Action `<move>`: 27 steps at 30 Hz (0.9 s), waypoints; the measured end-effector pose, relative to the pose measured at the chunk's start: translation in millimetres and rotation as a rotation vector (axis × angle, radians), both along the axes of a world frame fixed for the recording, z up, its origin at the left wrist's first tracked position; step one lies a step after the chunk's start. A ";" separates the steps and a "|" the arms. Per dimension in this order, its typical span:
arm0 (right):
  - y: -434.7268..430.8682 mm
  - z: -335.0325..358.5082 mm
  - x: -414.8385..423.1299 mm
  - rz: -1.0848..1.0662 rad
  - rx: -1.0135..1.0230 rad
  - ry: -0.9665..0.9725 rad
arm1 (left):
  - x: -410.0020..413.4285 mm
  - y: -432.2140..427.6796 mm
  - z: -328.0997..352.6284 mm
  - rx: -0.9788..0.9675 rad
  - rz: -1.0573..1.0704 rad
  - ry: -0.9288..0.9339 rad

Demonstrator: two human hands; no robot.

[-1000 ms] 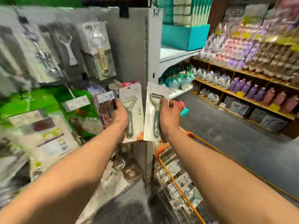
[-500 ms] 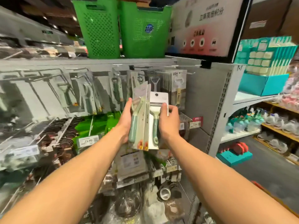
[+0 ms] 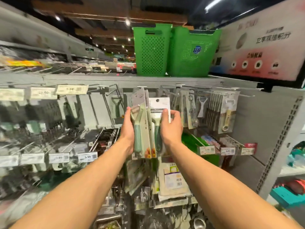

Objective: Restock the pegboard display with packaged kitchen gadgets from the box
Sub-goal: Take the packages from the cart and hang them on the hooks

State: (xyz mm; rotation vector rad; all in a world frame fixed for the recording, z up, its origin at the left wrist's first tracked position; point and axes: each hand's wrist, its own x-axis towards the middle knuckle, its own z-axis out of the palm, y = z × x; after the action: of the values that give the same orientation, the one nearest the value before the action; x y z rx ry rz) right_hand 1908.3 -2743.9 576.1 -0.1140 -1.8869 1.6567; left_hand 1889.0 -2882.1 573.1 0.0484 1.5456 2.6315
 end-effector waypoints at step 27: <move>-154.1 5.1 -43.7 0.186 0.033 -0.040 | -15.8 -150.5 -16.9 0.028 0.264 -0.043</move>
State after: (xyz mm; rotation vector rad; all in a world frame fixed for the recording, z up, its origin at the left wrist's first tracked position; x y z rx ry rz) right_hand 1864.6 -2898.0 581.3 0.0434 -2.0056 1.7558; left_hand 1873.2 -3032.6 556.2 -0.2244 1.6006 2.8296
